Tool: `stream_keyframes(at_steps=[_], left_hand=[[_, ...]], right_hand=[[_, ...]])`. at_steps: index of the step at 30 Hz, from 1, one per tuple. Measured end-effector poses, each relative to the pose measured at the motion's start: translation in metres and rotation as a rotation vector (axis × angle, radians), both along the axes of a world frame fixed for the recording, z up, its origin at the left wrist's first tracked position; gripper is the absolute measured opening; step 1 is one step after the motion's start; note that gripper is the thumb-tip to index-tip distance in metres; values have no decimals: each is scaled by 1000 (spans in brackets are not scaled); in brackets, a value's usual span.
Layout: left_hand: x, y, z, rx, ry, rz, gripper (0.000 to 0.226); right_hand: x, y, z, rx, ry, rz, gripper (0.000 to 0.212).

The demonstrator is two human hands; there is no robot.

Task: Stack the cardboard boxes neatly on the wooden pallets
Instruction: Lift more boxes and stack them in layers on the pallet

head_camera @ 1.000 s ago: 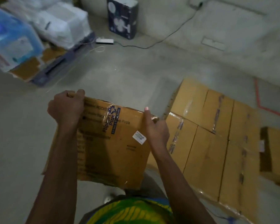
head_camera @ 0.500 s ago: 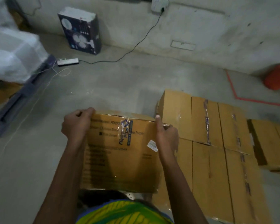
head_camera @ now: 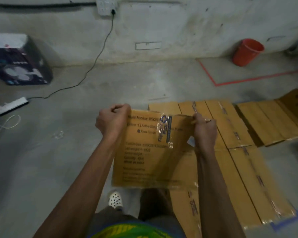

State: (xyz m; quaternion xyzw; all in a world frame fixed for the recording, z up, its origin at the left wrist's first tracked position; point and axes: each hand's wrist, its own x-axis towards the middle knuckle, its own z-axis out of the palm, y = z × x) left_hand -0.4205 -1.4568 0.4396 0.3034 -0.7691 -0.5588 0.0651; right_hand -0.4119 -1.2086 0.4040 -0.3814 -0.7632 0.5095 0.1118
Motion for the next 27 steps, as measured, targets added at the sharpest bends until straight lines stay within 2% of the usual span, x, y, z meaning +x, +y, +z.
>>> stream_keyframes(at_steps=[1,3,8,10,14,17,20,23,25,27], left_hand=[[-19,8,3,10,6,-14,5],[-54,26,3,27,19,-21,5],[-113,75,-24,89,31,-54,20],[-125,98,-45,85,-4,-104,19],[-137,146,-109,108,-162,-189,16],[-142,180,-175,229,-372,-213,13],[-137,206,-246,361,-584,-148,13],[-117,217,-294,444,-741,-107,44],[-105,220,-310,511,-774,-100,65],[-104,221,-318,535,-772,-74,75]], right_hand=[[-18,9,2,-23,31,-2,48],[-56,27,7,-66,92,-7,41],[-127,78,0,-148,228,37,48],[-145,105,-17,-176,235,45,42],[-163,158,-87,-238,120,29,44],[-162,190,-161,-302,-26,6,44],[-155,216,-242,-401,-172,-87,45],[-142,229,-295,-501,-271,-90,63],[-132,231,-312,-512,-308,-51,73],[-132,234,-323,-484,-307,-32,76]])
